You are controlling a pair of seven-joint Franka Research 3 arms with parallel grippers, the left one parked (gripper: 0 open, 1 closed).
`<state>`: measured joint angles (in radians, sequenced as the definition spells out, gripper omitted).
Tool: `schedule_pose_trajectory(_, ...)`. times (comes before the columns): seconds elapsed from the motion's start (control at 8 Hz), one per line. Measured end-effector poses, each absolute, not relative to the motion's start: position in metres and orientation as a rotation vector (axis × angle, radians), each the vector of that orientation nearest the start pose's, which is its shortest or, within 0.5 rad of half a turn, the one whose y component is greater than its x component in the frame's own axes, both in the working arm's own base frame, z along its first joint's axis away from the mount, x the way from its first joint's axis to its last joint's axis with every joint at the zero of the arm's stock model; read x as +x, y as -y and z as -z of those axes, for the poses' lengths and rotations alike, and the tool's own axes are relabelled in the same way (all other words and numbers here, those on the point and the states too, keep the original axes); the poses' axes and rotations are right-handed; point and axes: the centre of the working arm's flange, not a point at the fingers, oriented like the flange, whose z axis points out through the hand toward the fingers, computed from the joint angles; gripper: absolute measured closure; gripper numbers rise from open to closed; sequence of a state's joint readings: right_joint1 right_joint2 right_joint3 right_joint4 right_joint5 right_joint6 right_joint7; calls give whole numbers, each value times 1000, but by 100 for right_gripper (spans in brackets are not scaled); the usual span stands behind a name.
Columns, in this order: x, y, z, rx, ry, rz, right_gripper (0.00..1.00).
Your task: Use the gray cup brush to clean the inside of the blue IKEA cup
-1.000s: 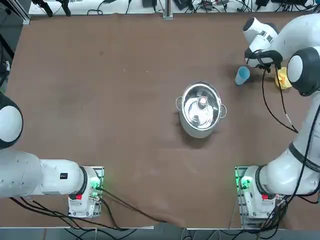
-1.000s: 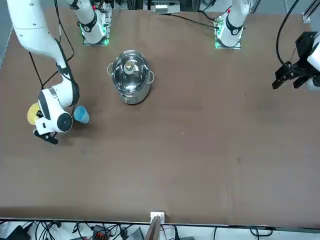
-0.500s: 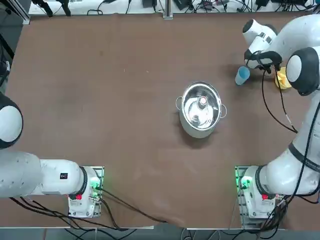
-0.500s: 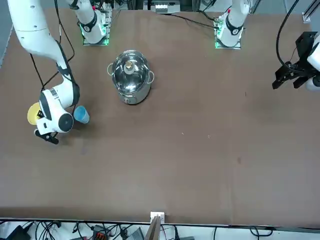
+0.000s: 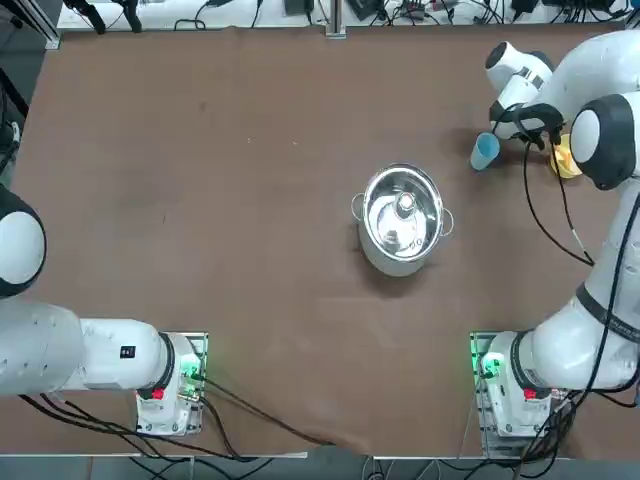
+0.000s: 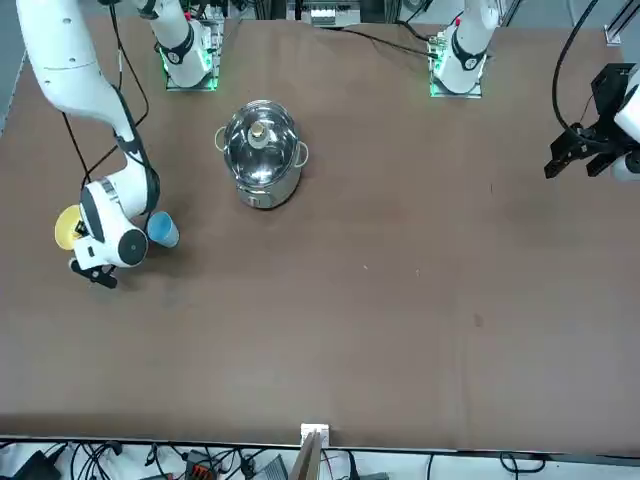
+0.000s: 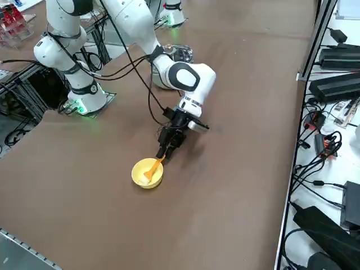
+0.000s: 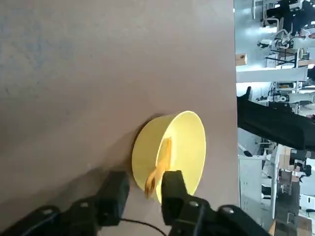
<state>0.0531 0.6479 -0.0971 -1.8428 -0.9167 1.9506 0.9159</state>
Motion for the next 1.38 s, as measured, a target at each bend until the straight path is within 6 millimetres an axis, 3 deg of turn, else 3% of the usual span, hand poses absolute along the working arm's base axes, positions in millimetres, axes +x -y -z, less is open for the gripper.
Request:
schedule_pose_trajectory(1.0,593,86,-164,2150,405,155,74)
schedule_pose_trajectory(1.38,597,86,-168,2149,414,142,86)
